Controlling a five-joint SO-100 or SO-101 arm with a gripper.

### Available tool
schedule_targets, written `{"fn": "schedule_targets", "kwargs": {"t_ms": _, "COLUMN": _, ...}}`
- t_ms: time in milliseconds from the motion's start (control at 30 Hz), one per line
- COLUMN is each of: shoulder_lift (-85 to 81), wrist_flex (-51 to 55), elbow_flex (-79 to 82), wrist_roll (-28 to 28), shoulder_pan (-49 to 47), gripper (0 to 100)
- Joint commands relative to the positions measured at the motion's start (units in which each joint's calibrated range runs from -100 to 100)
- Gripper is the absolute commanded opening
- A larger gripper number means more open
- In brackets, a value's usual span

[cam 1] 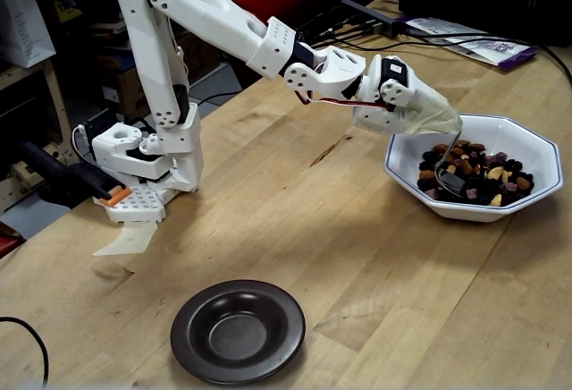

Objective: Use spoon to transfer food from the white bowl to brown plate

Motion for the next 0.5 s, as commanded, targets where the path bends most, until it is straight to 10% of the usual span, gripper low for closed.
{"fn": "schedule_targets", "kwargs": {"t_ms": 0, "shoulder_lift": -0.14, "wrist_flex": -0.14, "elbow_flex": -0.77, "wrist_roll": -0.10, "shoulder_pan": 0.08, "gripper": 5}}
{"fn": "schedule_targets", "kwargs": {"t_ms": 467, "shoulder_lift": -0.14, "wrist_flex": -5.36, "elbow_flex": -0.51, "wrist_roll": -0.10, "shoulder_pan": 0.08, "gripper": 5}}
